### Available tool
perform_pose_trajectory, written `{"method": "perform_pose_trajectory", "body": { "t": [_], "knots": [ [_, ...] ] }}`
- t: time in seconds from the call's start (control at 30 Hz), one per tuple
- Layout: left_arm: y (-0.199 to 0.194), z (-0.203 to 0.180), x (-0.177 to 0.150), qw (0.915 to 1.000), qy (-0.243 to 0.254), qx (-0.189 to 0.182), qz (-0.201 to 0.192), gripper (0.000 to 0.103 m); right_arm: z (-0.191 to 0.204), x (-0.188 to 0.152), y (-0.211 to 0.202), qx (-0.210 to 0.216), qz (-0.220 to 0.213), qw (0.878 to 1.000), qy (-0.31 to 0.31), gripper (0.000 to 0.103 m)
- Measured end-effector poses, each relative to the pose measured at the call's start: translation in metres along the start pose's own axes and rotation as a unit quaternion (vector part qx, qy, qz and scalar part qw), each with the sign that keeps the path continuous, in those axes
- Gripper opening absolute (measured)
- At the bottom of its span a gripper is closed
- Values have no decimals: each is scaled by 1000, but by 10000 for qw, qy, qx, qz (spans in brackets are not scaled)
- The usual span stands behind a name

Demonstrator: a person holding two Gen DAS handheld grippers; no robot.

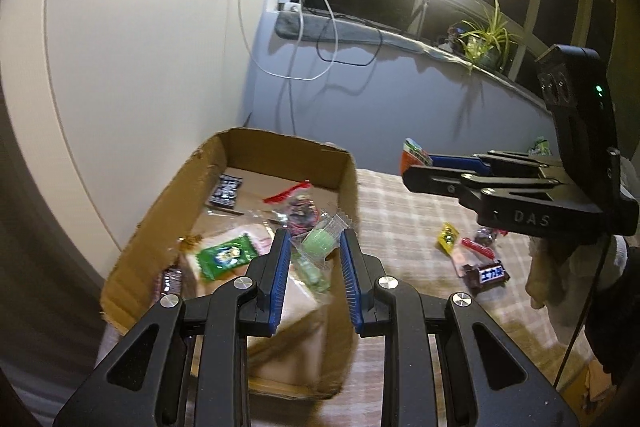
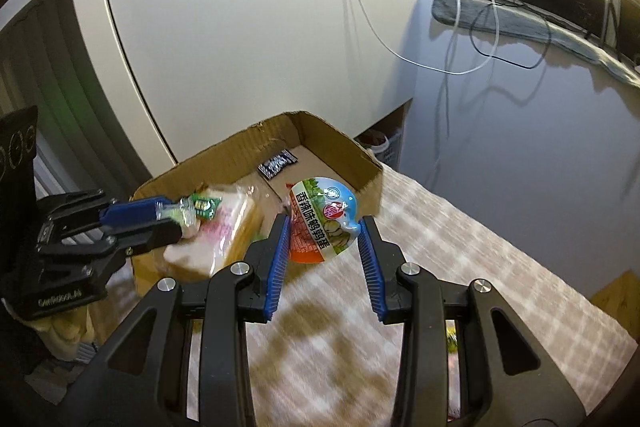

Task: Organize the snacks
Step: 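Carry the green candy and jelly cup to the box and release them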

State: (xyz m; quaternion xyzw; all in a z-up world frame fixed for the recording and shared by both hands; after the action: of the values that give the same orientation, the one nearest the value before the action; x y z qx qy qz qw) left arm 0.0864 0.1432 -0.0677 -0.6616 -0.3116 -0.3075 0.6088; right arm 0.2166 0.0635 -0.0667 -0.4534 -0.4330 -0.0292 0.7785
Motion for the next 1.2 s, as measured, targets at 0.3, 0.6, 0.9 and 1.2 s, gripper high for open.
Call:
{"method": "perform_pose_trajectory", "body": {
  "t": [0.3,0.6,0.9,1.2],
  "knots": [
    [8,20,-3,9996,-78,268,107,24,15,16,39,164,195,9997,-61,36],
    [15,31,-4,9979,-80,598,216,24,18,22,71,246,392,9989,5,37],
    [17,36,-3,9973,-116,689,231,25,17,27,84,237,445,9987,6,38],
    [15,37,-1,9967,-190,769,189,62,16,29,79,184,295,9994,-1,75]
  ]
}}
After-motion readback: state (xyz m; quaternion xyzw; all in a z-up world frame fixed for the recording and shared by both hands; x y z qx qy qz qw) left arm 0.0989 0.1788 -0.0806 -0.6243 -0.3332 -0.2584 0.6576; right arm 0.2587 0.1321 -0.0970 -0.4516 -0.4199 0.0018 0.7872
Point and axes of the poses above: each gripper's, at about its wrist camera, not at the fingertips, and y roughly the way its jaws point, z to its left, x to its top, the point moved 3 cm from there along y, roughly the way its jaws point, and after that the axes turned 8 degrees about y, right-handed, at the moved point
